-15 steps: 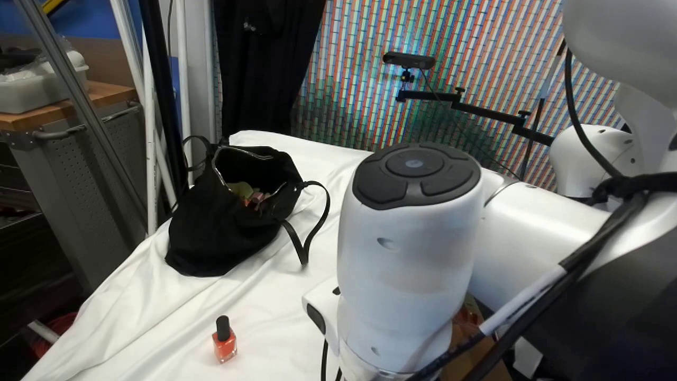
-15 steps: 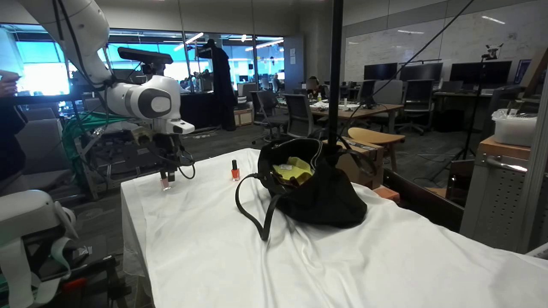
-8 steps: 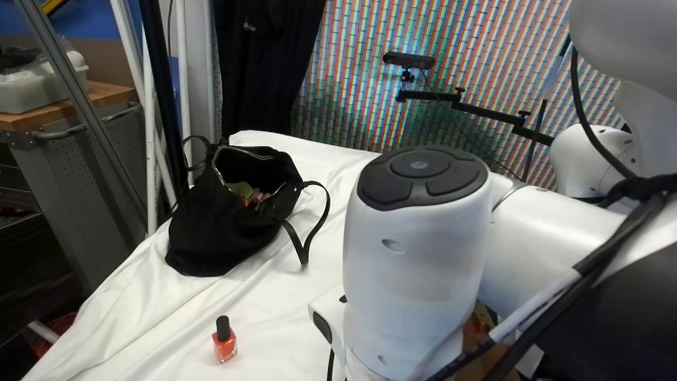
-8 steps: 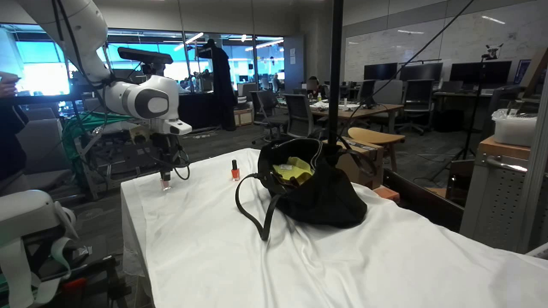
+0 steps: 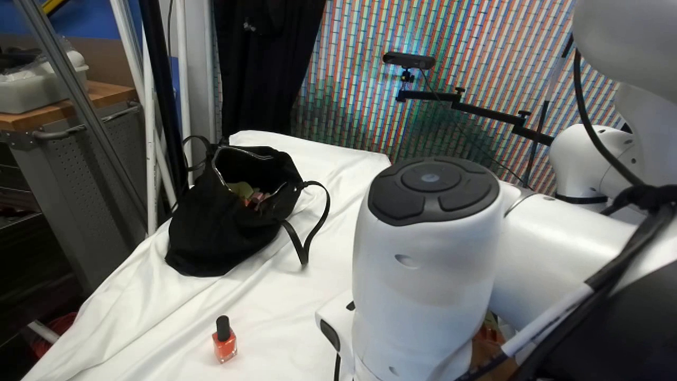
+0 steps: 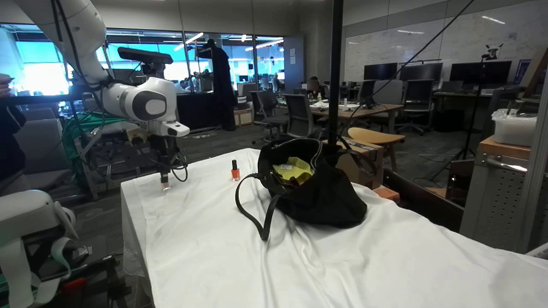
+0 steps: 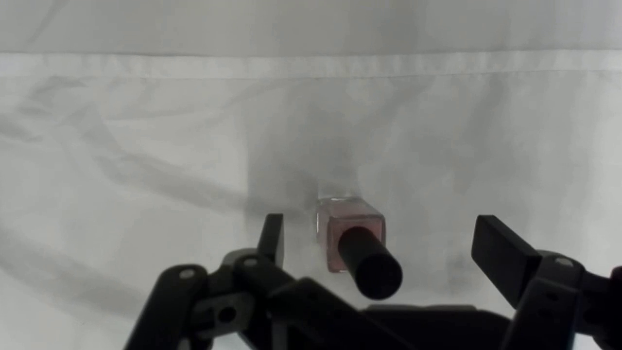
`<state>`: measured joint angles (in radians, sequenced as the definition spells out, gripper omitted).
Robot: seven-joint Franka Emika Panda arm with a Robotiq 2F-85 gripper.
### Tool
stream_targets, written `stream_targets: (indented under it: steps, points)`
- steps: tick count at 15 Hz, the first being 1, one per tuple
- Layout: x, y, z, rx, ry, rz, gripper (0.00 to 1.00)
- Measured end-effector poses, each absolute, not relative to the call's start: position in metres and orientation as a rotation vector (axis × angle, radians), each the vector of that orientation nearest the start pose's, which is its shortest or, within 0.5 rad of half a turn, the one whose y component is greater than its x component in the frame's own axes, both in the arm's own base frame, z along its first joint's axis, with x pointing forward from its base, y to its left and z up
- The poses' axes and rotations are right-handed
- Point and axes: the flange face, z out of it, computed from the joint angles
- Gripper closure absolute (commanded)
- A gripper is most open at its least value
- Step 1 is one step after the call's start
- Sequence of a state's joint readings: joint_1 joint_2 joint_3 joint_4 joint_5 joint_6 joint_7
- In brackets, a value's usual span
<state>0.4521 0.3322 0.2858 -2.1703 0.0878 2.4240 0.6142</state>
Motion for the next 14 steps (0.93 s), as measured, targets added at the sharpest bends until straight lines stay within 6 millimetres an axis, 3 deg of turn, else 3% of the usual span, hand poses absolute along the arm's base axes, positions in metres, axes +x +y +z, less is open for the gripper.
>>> stream_targets:
  steps: [14]
  points:
    - [0.396, 0.376, 0.226, -3.034, -0.159, 0.152, 0.0]
